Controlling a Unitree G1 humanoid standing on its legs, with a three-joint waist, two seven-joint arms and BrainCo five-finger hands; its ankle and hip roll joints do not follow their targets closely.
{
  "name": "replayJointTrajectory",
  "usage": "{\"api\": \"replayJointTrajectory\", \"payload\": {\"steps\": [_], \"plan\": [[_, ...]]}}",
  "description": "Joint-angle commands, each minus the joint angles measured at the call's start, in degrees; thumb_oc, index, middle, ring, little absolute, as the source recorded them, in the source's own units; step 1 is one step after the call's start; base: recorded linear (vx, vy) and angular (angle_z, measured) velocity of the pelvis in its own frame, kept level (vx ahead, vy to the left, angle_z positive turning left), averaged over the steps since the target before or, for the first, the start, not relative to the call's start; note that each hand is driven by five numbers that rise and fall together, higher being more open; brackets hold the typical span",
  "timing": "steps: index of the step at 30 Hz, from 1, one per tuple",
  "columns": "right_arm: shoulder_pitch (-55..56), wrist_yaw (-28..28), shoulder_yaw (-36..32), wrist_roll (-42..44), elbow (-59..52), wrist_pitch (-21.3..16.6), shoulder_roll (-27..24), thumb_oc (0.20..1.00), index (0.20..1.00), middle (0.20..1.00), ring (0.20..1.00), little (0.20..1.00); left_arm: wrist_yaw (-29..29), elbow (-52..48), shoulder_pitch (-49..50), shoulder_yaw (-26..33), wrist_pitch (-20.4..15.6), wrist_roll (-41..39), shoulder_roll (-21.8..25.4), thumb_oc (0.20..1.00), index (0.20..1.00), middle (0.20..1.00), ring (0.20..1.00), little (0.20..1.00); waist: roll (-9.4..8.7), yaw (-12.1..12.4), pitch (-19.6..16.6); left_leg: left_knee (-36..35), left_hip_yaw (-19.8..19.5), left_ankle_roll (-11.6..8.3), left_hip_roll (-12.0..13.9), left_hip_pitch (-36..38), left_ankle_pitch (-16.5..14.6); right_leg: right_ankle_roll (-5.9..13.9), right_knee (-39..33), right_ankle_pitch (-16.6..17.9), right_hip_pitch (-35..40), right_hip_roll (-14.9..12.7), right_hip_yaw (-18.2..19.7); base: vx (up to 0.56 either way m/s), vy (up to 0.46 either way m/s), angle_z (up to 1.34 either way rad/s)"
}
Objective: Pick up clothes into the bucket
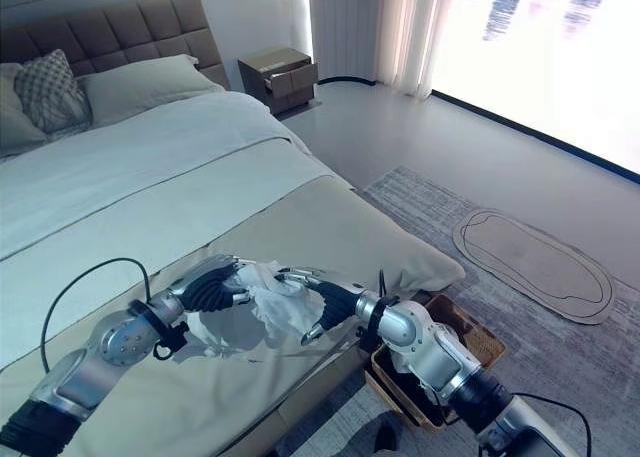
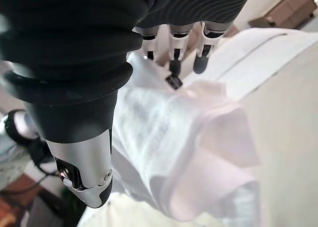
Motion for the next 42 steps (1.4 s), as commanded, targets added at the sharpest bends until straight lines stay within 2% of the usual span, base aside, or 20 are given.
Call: {"api": "replayJointTrajectory", "payload": {"steps": [1, 11, 18, 25, 26, 27, 28, 42], "plan": [[-1.9, -2.1, 3.8, -1.4, 0.4, -1.4, 3.4, 1.000, 1.000, 1.000, 1.000, 1.000, 4.2, -6.5, -5.1, 3.2, -2.4, -2.9, -0.9, 0.200, 0.200, 0.200, 0.200, 0.200, -2.11, 0.8, -0.7, 2.1, -3.8, -1.51, 1.9, -1.3, 0.8, 5.14, 2.6, -1.9, 3.5, -5.2, -0.4, 0.00, 0.000, 0.00], [0.6, -12.6, 1.5, -4.2, 4.4, -0.5, 8.3, 1.000, 1.000, 1.000, 1.000, 1.000, 7.9, -7.3, -5.0, 1.6, -1.0, -2.9, -4.5, 0.200, 0.200, 0.200, 0.200, 0.200, -1.63, 0.5, -0.4, 2.4, -3.6, -1.17, 1.9, -1.8, 1.2, 4.94, 2.7, -1.5, 3.0, -5.2, -0.2, 0.00, 0.001, 0.00], [3.2, -15.5, 0.4, -1.5, 4.6, 0.6, 10.4, 1.000, 1.000, 1.000, 1.000, 1.000, 10.3, -7.2, -3.6, 1.5, 0.5, -3.4, -7.1, 0.200, 0.200, 0.200, 0.200, 0.200, -1.47, 0.2, -0.2, 2.6, -3.7, -1.09, 1.8, -1.7, 1.0, 4.91, 2.7, -1.6, 3.0, -5.2, -0.3, 0.00, 0.001, 0.00], [2.8, -15.4, 2.6, 2.2, 5.5, 1.0, 12.5, 1.000, 1.000, 1.000, 1.000, 1.000, 11.9, -7.6, -3.5, 0.1, 1.4, -4.9, -9.9, 0.200, 0.200, 0.200, 0.200, 0.200, -1.48, 0.3, 0.2, 2.5, -3.8, -1.15, 1.9, -1.7, 0.6, 5.03, 2.6, -2.0, 3.2, -5.2, -0.4, -0.01, 0.003, 0.00], [2.3, -15.4, 3.1, 2.8, 5.6, 1.0, 12.8, 0.730, 0.730, 0.730, 0.730, 0.730, 12.0, -7.7, -3.7, -0.3, 1.4, -5.2, -10.3, 0.200, 0.200, 0.200, 0.200, 0.200, -1.56, 0.4, 0.3, 2.7, -3.7, -1.02, 1.8, -2.1, 1.0, 4.87, 2.8, -1.6, 2.8, -5.3, -0.4, 0.03, 0.005, 0.01], [2.0, -15.3, 3.7, 3.4, 5.7, 0.9, 13.1, 0.730, 0.730, 0.730, 0.730, 0.730, 12.1, -7.6, -3.9, -0.7, 1.4, -5.3, -10.5, 0.200, 0.200, 0.200, 0.200, 0.200, -1.48, 0.5, 0.2, 2.6, -3.8, -1.13, 1.9, -1.8, 0.6, 5.01, 2.7, -2.0, 3.1, -5.3, -0.4, -0.04, 0.007, 0.01], [1.4, -15.3, 4.4, 4.4, 5.7, 0.7, 13.5, 0.200, 0.200, 0.200, 0.200, 0.200, 12.5, -7.3, -4.4, -1.3, 1.4, -5.5, -10.9, 0.200, 0.200, 0.200, 0.200, 0.200, -1.58, 0.5, 0.4, 2.8, -3.8, -1.00, 1.8, -2.2, 1.0, 4.85, 2.8, -1.6, 2.8, -5.4, -0.4, 0.00, 0.000, 0.00], [-3.2, -15.9, 9.5, 14.2, 9.9, 0.6, 18.1, 0.200, 0.200, 0.200, 0.200, 0.200, 13.7, -4.5, -6.3, -7.7, 2.1, -10.0, -13.3, 0.200, 0.200, 0.200, 0.200, 0.200, -1.60, 1.4, 0.4, 3.1, -4.1, -0.88, 1.5, -2.5, 1.0, 4.90, 2.9, -1.5, 2.9, -5.6, -0.6, 0.00, 0.000, 0.00]]}}
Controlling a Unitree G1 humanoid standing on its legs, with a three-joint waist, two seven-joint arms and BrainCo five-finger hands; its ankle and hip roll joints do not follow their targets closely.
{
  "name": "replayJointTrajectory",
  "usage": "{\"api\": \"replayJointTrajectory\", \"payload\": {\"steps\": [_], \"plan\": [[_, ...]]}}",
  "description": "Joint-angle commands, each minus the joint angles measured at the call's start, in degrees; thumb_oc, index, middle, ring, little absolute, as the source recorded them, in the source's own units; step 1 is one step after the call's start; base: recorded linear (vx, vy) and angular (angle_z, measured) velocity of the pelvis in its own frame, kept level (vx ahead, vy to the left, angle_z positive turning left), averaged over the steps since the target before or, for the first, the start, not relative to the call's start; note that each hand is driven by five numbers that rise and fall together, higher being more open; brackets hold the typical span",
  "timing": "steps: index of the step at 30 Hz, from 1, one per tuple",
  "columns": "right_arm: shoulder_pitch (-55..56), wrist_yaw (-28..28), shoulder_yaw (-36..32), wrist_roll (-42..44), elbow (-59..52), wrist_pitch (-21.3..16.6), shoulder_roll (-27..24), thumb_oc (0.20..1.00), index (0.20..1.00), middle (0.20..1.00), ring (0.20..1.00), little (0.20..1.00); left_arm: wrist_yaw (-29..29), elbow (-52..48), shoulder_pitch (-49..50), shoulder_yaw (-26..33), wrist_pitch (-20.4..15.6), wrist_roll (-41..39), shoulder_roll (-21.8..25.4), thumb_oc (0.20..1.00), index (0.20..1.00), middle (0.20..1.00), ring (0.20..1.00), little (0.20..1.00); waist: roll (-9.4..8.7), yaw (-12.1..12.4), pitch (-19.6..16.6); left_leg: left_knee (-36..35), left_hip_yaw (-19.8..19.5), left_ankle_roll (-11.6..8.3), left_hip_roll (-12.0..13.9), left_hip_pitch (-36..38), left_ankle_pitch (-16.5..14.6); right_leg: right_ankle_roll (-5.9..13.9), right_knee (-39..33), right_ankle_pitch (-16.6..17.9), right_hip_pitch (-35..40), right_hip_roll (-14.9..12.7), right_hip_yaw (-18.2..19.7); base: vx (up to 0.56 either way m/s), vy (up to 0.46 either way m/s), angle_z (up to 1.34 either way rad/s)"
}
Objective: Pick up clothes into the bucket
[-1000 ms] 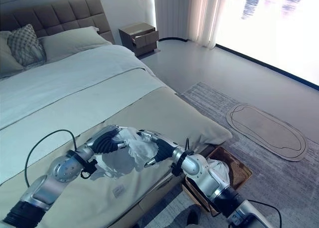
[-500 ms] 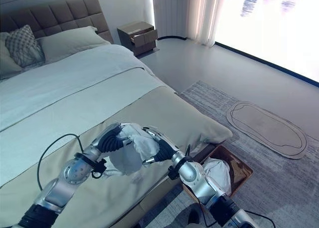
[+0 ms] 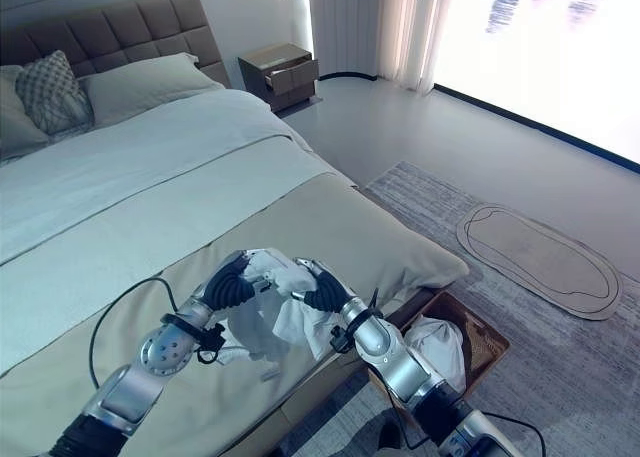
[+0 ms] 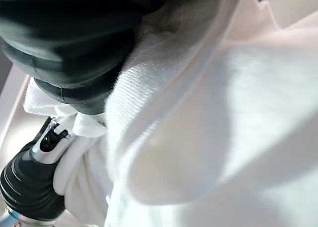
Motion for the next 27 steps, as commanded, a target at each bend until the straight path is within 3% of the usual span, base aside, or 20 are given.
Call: {"api": "replayJointTrajectory", "payload": {"steps": [1, 8, 9, 10, 17, 21, 27], "plan": [[-5.2, 1.6, 8.3, 4.1, 1.1, -1.9, 7.4, 0.200, 0.200, 0.200, 0.200, 0.200, 2.4, -4.7, -7.5, -4.0, -3.9, -5.1, -1.8, 0.200, 0.200, 0.200, 0.200, 0.200, -2.65, 1.2, -0.2, 2.8, -4.1, -0.89, 1.5, -2.6, 1.0, 5.06, 2.8, -1.3, 2.7, -5.6, -0.7, 0.00, 0.000, 0.00], [-3.8, 1.5, 7.9, 9.8, 2.8, -0.9, 7.4, 0.200, 0.200, 0.200, 0.200, 0.200, 3.0, -5.3, -7.3, -5.3, -3.7, -11.9, -3.1, 0.200, 0.200, 0.200, 0.200, 0.200, -2.78, 1.2, -0.5, 2.6, -4.3, -1.03, 1.6, -2.0, 0.5, 5.18, 2.6, -1.7, 3.3, -5.6, -0.8, 0.01, 0.000, 0.00], [-3.4, 1.4, 7.7, 10.1, 3.0, -0.8, 7.1, 0.200, 0.200, 0.200, 0.200, 0.200, 3.1, -5.5, -7.3, -5.4, -3.8, -13.5, -3.4, 0.573, 0.573, 0.573, 0.573, 0.573, -2.82, 1.2, -0.4, 2.5, -4.3, -1.03, 1.6, -1.9, 0.5, 5.22, 2.6, -1.7, 3.5, -5.6, -0.9, 0.00, 0.000, 0.00], [-3.2, 1.1, 7.5, 10.1, 3.0, -0.8, 6.9, 0.200, 0.200, 0.200, 0.200, 0.200, 3.3, -5.8, -7.2, -5.5, -4.0, -15.1, -3.8, 1.000, 1.000, 1.000, 1.000, 1.000, -2.90, 1.2, -0.4, 2.5, -4.3, -1.04, 1.6, -1.9, 0.5, 5.21, 2.7, -1.8, 3.5, -5.6, -1.0, 0.00, -0.008, 0.04], [0.7, -1.2, 3.2, 10.6, 2.7, -0.7, 3.6, 0.200, 0.200, 0.200, 0.200, 0.200, 4.3, -7.7, -5.2, -3.4, -5.4, -24.5, -5.4, 1.000, 1.000, 1.000, 1.000, 1.000, -3.28, 1.0, -0.3, 2.7, -4.4, -1.07, 1.5, -1.9, 0.5, 5.23, 2.8, -1.6, 3.5, -5.6, -1.0, 0.00, -0.002, 0.01], [6.2, -3.3, -3.4, 10.7, 4.5, -1.8, 0.4, 0.200, 0.200, 0.200, 0.200, 0.200, 4.2, -7.9, -0.6, 1.3, -7.1, -30.4, -6.5, 1.000, 1.000, 1.000, 1.000, 1.000, -3.52, 0.9, -0.3, 2.5, -4.4, -1.16, 1.6, -1.7, 0.6, 5.29, 2.7, -1.7, 3.9, -5.6, -1.1, 0.00, 0.000, 0.00], [10.1, -5.8, -11.0, 12.6, 6.7, -2.8, -0.4, 0.200, 0.200, 0.200, 0.200, 0.200, 2.7, -8.4, 3.9, 7.0, -8.1, -38.7, -9.0, 1.000, 1.000, 1.000, 1.000, 1.000, -3.51, 1.0, -0.3, 2.5, -4.6, -1.11, 1.5, -1.7, 0.6, 5.37, 2.5, -1.5, 4.1, -5.8, -1.3, 0.00, 0.000, 0.00]]}}
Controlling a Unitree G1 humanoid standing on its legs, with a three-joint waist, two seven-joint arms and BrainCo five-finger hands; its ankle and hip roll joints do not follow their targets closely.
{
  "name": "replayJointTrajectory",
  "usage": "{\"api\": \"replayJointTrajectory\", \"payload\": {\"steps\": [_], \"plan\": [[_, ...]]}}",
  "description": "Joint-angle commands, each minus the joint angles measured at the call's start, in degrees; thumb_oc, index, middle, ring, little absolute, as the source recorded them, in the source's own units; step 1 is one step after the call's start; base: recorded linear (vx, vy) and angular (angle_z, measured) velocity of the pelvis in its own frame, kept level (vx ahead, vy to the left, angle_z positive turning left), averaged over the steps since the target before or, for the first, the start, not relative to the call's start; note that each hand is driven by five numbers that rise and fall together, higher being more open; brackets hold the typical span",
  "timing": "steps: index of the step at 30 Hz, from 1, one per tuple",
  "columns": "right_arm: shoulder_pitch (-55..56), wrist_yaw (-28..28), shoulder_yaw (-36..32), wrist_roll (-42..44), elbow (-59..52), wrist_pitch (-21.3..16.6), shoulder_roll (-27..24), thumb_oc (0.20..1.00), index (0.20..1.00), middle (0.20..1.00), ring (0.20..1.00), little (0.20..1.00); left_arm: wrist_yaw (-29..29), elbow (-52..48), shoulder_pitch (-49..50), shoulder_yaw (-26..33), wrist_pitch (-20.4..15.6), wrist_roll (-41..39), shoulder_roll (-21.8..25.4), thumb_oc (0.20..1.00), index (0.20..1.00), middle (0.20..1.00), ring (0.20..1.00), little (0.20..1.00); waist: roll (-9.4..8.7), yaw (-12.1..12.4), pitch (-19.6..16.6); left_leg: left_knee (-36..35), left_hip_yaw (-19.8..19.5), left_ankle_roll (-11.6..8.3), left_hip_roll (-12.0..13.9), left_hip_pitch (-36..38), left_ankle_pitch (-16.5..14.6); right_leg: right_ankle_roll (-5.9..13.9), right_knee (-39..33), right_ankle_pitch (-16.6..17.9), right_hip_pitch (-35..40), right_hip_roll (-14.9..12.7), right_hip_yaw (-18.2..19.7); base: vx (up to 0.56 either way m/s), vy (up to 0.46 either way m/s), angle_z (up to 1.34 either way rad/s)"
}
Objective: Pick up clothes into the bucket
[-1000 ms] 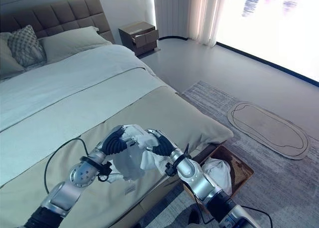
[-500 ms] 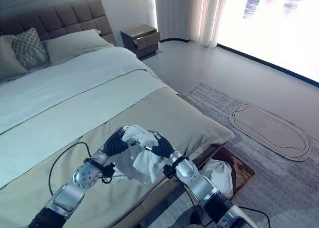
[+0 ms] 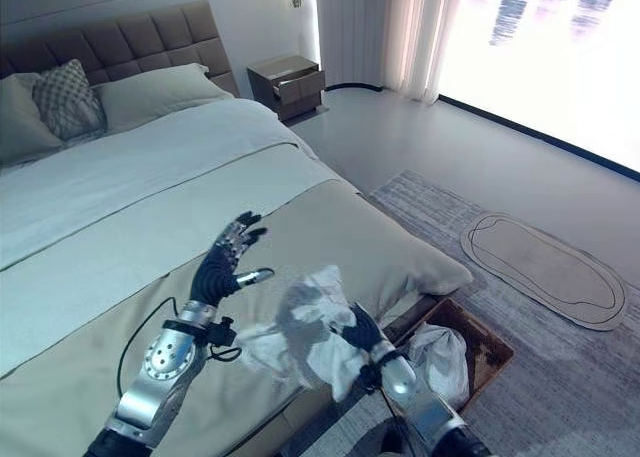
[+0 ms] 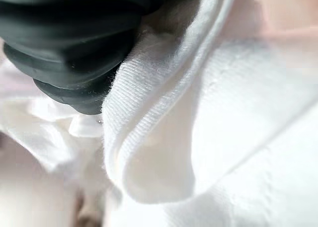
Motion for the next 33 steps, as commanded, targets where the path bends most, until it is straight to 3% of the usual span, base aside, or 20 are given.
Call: {"api": "replayJointTrajectory", "payload": {"steps": [1, 12, 20, 22, 23, 26, 29, 33], "plan": [[-3.7, -2.9, -4.4, 2.4, -2.7, -4.2, 2.7, 0.200, 0.200, 0.200, 0.200, 0.200, -0.9, -4.5, 0.0, 2.8, -4.5, -6.0, 0.7, 1.000, 1.000, 1.000, 1.000, 1.000, -3.46, 1.2, 0.4, 2.6, -3.9, -1.43, 1.5, -2.3, 0.8, 5.20, 2.4, -1.3, 3.0, -5.7, -0.8, 0.00, 0.000, 0.00], [0.4, -9.1, -21.4, 1.0, -5.1, -7.2, -0.7, 0.200, 0.200, 0.200, 0.200, 0.200, 0.9, 2.6, 7.8, 12.7, -5.8, -2.8, -1.8, 1.000, 1.000, 1.000, 1.000, 1.000, -3.55, 1.5, 0.6, 2.8, -4.2, -0.98, 0.9, -2.6, 0.4, 5.29, 2.4, -1.1, 3.3, -6.3, -1.3, 0.00, 0.000, 0.00], [-2.7, -15.0, -30.2, -3.7, -0.6, -6.4, -4.7, 0.200, 0.200, 0.200, 0.200, 0.200, 2.4, 9.5, 8.2, 16.9, -6.1, -1.9, -2.9, 1.000, 1.000, 1.000, 1.000, 1.000, -3.95, 2.3, 3.2, 5.3, -5.7, -0.61, 0.2, -5.9, 0.0, 5.29, 4.5, -1.3, 1.1, -7.3, -1.2, -0.04, -0.008, 0.04], [-5.8, -17.1, -31.7, -4.5, 1.0, -5.9, -6.7, 0.200, 0.200, 0.200, 0.200, 0.200, 2.4, 10.0, 7.5, 17.4, -6.4, -4.6, -3.2, 1.000, 1.000, 1.000, 1.000, 1.000, -3.79, 2.6, 6.0, 7.5, -6.5, -0.45, -0.2, -9.0, -0.2, 5.23, 6.2, -1.3, -1.4, -7.9, -0.9, -0.29, -0.012, 0.16], [-9.5, -19.2, -32.8, -4.1, 3.4, -5.5, -8.7, 0.200, 0.200, 0.200, 0.200, 0.200, 3.1, 9.4, 6.7, 17.7, -6.9, -6.1, -3.0, 1.000, 1.000, 1.000, 1.000, 1.000, -3.50, 2.7, 9.4, 10.3, -7.3, -0.20, -0.6, -13.1, -0.4, 5.00, 8.6, -1.2, -5.4, -8.6, -0.4, -0.31, -0.003, 0.11], [-11.8, -20.2, -33.3, -3.1, 5.1, -5.7, -9.7, 0.200, 0.200, 0.200, 0.200, 0.200, 3.5, 9.1, 6.1, 17.9, -7.2, -6.3, -2.7, 1.000, 1.000, 1.000, 1.000, 1.000, -3.14, 2.7, 10.7, 12.1, -7.4, -0.05, -0.8, -15.9, -0.7, 4.83, 10.5, -1.3, -8.4, -8.9, 0.0, -0.21, 0.013, 0.09], [-17.4, -23.0, -34.9, 0.1, 10.0, -5.7, -13.1, 0.200, 0.200, 0.200, 0.200, 0.200, 4.8, 7.6, 5.9, 18.6, -8.1, -6.9, -1.7, 1.000, 1.000, 1.000, 1.000, 1.000, -2.18, 2.8, 13.9, 15.9, -7.5, 0.35, -0.7, -22.5, -1.0, 4.24, 16.0, -1.8, -16.6, -9.8, 2.0, -0.20, 0.032, 0.02], [-22.6, -25.7, -35.9, 2.6, 14.7, -5.8, -17.3, 0.200, 0.200, 0.200, 0.200, 0.200, 6.4, 5.5, 5.7, 19.1, -9.3, -7.7, -1.4, 1.000, 1.000, 1.000, 1.000, 1.000, -1.45, 2.9, 15.4, 22.3, -7.5, 0.34, -0.6, -30.9, -2.8, 3.69, 22.6, -4.0, -25.2, -10.2, 3.9, -0.13, 0.007, 0.00]]}}
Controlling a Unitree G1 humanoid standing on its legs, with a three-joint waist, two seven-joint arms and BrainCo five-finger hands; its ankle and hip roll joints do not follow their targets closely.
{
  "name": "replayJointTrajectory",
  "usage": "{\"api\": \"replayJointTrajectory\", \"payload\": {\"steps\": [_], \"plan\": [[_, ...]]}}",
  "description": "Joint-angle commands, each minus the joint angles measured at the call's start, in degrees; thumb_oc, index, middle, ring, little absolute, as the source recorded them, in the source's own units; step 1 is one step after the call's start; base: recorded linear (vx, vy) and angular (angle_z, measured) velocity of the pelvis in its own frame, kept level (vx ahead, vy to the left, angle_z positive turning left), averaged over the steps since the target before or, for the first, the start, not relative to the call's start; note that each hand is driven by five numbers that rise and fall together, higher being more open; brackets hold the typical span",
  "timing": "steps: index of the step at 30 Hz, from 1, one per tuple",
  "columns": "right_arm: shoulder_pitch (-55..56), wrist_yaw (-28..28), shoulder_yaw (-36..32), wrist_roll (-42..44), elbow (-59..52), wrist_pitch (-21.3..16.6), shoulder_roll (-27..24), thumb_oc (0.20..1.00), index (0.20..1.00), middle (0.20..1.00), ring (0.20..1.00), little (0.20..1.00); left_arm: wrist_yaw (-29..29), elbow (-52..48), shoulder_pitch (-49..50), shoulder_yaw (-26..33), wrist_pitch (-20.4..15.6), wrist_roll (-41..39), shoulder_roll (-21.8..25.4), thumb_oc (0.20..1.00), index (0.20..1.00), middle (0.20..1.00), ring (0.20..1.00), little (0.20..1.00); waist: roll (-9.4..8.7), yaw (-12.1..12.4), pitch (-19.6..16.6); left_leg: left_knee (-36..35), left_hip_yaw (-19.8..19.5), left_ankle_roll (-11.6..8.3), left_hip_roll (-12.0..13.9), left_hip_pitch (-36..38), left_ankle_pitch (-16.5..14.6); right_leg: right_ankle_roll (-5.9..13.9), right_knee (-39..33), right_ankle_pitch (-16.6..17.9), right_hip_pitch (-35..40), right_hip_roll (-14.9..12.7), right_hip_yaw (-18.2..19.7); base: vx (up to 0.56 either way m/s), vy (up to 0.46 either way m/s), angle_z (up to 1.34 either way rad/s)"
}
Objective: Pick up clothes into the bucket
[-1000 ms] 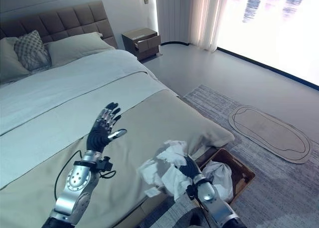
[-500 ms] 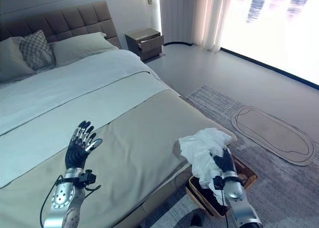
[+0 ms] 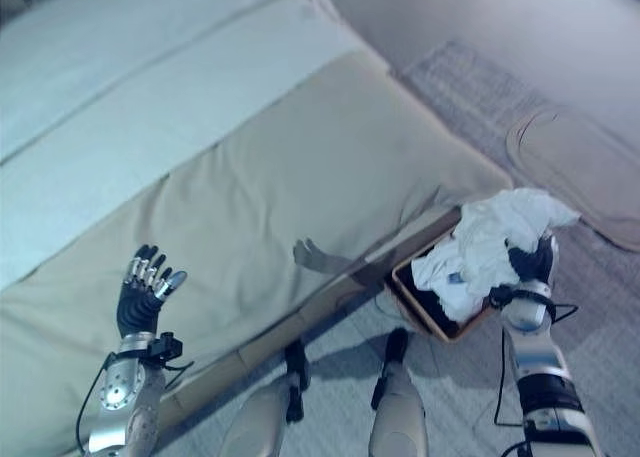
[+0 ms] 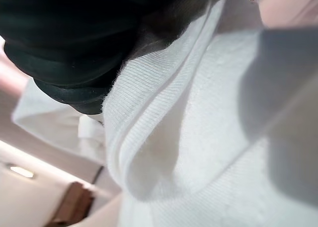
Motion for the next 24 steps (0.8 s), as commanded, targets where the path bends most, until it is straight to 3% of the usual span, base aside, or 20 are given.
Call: {"api": "replayJointTrajectory", "payload": {"steps": [1, 8, 10, 15, 20, 24], "plan": [[-3.4, -4.4, -0.8, 2.8, -0.2, -3.8, -3.0, 0.200, 0.200, 0.200, 0.200, 0.200, 1.6, -5.2, 1.4, 2.5, -5.2, -1.4, 2.7, 1.000, 1.000, 1.000, 1.000, 1.000, -2.43, 0.8, -3.3, 8.6, -4.4, -0.80, 1.6, -5.3, -2.5, 4.35, 6.7, -2.5, 0.3, -4.9, 2.9, -0.11, -0.004, -0.01], [-13.2, -8.0, -0.2, 7.1, 8.8, -3.8, -11.7, 0.200, 0.200, 0.200, 0.200, 0.200, 3.2, -10.9, 0.1, 3.4, -8.4, -9.0, 1.5, 1.000, 1.000, 1.000, 1.000, 1.000, -0.83, 0.7, -1.1, 22.3, -4.6, -1.15, 2.1, -23.2, -6.4, 3.29, 21.2, -6.5, -18.6, -5.6, 7.4, -0.11, 0.010, 0.00], [-14.1, -8.3, 0.0, 7.4, 9.4, -3.8, -12.3, 0.200, 0.200, 0.200, 0.200, 0.200, 3.0, -11.7, -0.1, 3.2, -8.7, -10.0, 1.1, 1.000, 1.000, 1.000, 1.000, 1.000, -0.70, 0.8, -1.3, 23.8, -5.1, -1.55, 2.0, -24.3, -8.3, 3.64, 22.9, -8.3, -19.7, -5.6, 8.1, 0.02, -0.003, -0.05], [-22.3, -8.9, 3.1, 11.8, 18.2, -4.1, -17.8, 0.200, 0.200, 0.200, 0.200, 0.200, 3.2, -16.5, -0.1, 2.4, -10.2, -12.2, 0.8, 1.000, 1.000, 1.000, 1.000, 1.000, 0.59, 1.7, -0.7, 28.9, -5.1, -1.35, 1.8, -32.8, -9.6, 2.98, 29.1, -9.9, -29.9, -5.2, 10.8, -0.05, 0.019, -0.03], [-24.2, -8.4, 4.9, 12.8, 21.0, -4.2, -18.8, 0.200, 0.200, 0.200, 0.200, 0.200, 3.2, -19.3, -0.2, 1.9, -11.2, -13.2, 0.5, 1.000, 1.000, 1.000, 1.000, 1.000, 1.39, 1.9, -0.1, 33.3, -5.6, -1.17, 1.5, -38.6, -10.5, 2.52, 34.0, -11.1, -35.8, -5.3, 12.1, -0.02, 0.007, -0.04], [-26.5, -7.4, 7.6, 13.8, 25.0, -4.1, -16.8, 0.200, 0.200, 0.200, 0.200, 0.200, 4.1, -19.0, -1.1, 1.4, -11.9, -15.1, -0.2, 1.000, 1.000, 1.000, 1.000, 1.000, 1.94, 2.1, 0.1, 36.4, -5.4, -1.11, 1.8, -42.1, -11.4, 2.08, 37.0, -12.2, -39.5, -5.3, 12.9, 0.00, 0.000, 0.03]]}}
